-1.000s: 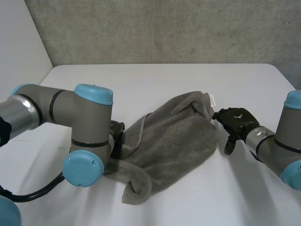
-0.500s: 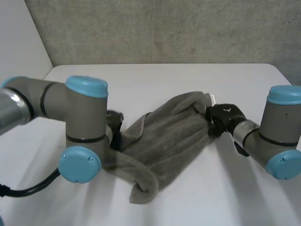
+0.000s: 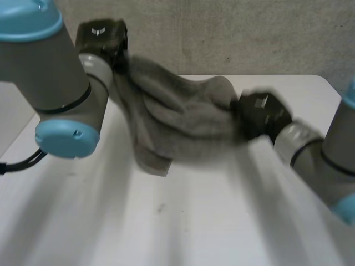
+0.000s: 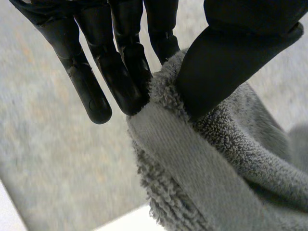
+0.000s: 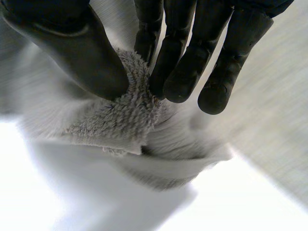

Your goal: Fold the towel.

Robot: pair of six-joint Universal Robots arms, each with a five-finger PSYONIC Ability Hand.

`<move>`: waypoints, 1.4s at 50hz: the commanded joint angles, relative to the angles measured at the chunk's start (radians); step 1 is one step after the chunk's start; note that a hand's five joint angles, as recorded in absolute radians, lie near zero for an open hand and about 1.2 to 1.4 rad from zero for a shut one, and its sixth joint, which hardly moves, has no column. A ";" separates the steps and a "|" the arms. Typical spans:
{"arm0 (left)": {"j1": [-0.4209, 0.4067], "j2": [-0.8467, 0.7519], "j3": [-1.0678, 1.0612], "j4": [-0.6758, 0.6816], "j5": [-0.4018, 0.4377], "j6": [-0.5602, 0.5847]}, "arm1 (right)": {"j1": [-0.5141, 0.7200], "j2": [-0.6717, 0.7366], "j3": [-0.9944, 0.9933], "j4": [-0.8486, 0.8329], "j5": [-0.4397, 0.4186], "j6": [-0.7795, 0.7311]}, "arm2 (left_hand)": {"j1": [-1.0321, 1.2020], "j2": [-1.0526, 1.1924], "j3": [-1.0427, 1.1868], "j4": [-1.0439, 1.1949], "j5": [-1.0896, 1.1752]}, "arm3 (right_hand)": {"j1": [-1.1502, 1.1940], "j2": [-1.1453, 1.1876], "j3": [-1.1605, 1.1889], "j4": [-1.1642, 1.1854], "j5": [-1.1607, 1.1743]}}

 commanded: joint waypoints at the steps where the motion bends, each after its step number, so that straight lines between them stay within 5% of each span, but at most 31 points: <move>1: 0.034 0.032 -0.177 -0.001 0.005 0.002 | 0.060 0.013 0.067 0.389 -0.084 -0.203 | 0.206 0.179 0.180 0.179 0.194 | 0.103 0.097 0.063 0.057 0.091; 2: 0.041 0.034 -0.204 -0.001 0.007 0.002 | 0.058 0.012 0.069 0.406 -0.106 -0.214 | 0.206 0.179 0.180 0.179 0.194 | 0.103 0.097 0.063 0.057 0.091; 3: 0.041 0.034 -0.205 -0.001 0.007 0.002 | 0.054 0.010 0.063 0.406 -0.116 -0.205 | 0.206 0.179 0.180 0.179 0.194 | -0.321 -0.326 -0.360 -0.366 -0.332; 4: 0.052 0.038 -0.232 -0.001 0.007 0.001 | 0.054 0.010 0.063 0.406 -0.116 -0.205 | 0.206 0.179 0.180 0.179 0.194 | -0.325 -0.331 -0.364 -0.371 -0.336; 5: 0.063 0.043 -0.260 -0.001 0.008 0.001 | 0.051 0.004 0.059 0.401 -0.120 -0.190 | 0.206 0.179 0.180 0.179 0.194 | -0.802 -0.807 -0.841 -0.847 -0.813; 8: 0.067 0.049 -0.288 -0.001 0.010 -0.001 | 0.043 0.002 0.032 0.366 -0.119 -0.136 | 0.206 0.179 0.180 0.179 0.194 | -1.064 -1.070 -1.103 -1.110 -1.076; 12: 0.067 0.086 -0.373 0.000 0.011 -0.001 | 0.040 -0.001 0.004 0.311 -0.113 -0.058 | 0.206 0.179 0.180 0.179 0.194 | -1.103 -1.109 -1.142 -1.149 -1.114; 23: 0.057 0.262 -0.577 0.011 0.117 -0.005 | -0.029 0.064 -0.201 0.240 -0.105 0.122 | 0.206 0.179 0.180 0.179 0.194 | -1.035 -1.041 -1.075 -1.081 -1.047; 36: 0.063 0.356 -0.700 0.049 0.123 -0.004 | -0.020 0.475 -0.726 0.438 -0.082 0.165 | 0.206 0.179 0.180 0.179 0.194 | -0.927 -0.932 -0.966 -0.972 -0.938; 46: 0.073 0.358 -0.726 0.051 0.123 -0.002 | -0.023 0.772 -1.092 0.646 -0.163 0.263 | 0.206 0.179 0.180 0.179 0.194 | -0.912 -0.918 -0.951 -0.958 -0.924; 50: 0.093 0.358 -0.729 0.059 0.125 -0.002 | -0.023 0.795 -1.106 0.656 -0.170 0.280 | 0.206 0.179 0.180 0.179 0.194 | -0.777 -0.783 -0.816 -0.823 -0.789; 54: 0.106 0.356 -0.720 0.088 0.125 -0.001 | -0.023 0.789 -1.116 0.654 -0.160 0.285 | 0.206 0.179 0.180 0.179 0.194 | 0.045 0.039 0.006 -0.001 0.033; 61: 0.144 0.333 -0.640 0.169 0.152 0.004 | -0.026 0.732 -1.197 0.584 -0.116 0.243 | 0.206 0.179 0.180 0.179 0.194 | 0.103 0.097 0.063 0.057 0.091; 70: 0.156 0.169 -0.219 0.301 0.218 -0.011 | -0.018 0.540 -1.229 0.091 0.046 0.174 | 0.206 0.179 0.180 0.179 0.194 | 0.103 0.097 0.063 0.057 0.091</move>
